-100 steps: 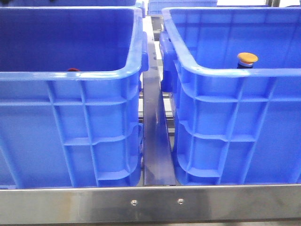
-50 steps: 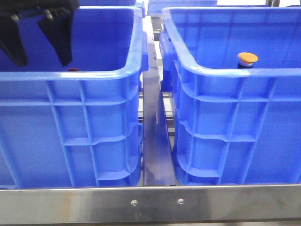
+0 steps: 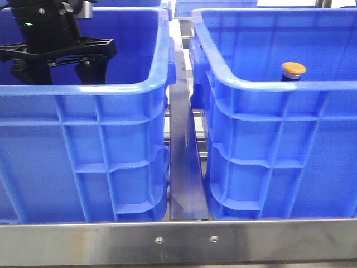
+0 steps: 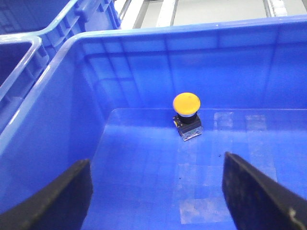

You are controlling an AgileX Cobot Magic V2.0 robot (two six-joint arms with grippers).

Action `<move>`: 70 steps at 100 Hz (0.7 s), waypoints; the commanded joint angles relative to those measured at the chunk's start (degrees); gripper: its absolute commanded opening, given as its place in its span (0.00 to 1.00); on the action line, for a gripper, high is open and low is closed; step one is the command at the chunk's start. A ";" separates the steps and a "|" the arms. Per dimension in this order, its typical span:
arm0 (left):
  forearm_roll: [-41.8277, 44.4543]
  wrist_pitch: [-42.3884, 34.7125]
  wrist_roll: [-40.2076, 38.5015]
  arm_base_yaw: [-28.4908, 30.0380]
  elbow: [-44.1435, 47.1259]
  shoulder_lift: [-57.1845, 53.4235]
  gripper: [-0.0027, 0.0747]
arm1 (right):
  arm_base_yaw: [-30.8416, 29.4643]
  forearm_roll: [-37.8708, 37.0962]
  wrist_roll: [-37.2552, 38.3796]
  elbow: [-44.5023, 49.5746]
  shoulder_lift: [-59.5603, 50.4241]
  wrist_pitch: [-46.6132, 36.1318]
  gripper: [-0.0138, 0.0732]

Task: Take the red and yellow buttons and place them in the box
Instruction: 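Move the left gripper back into the button bin and grasp a red button, then lift the red button with the left gripper toward the right gripper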

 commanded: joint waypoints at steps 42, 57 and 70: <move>-0.65 -2.86 0.11 0.24 -1.97 -2.46 0.25 | -0.01 0.53 -0.44 -1.54 -0.33 -1.79 0.82; -0.65 -3.59 0.11 0.24 -1.97 -2.58 0.25 | -0.01 0.53 -0.44 -1.54 -0.33 -1.79 0.82; -0.65 -4.42 0.11 0.24 -1.97 -4.98 0.25 | -0.01 0.53 -0.44 -1.54 -0.33 -1.79 0.82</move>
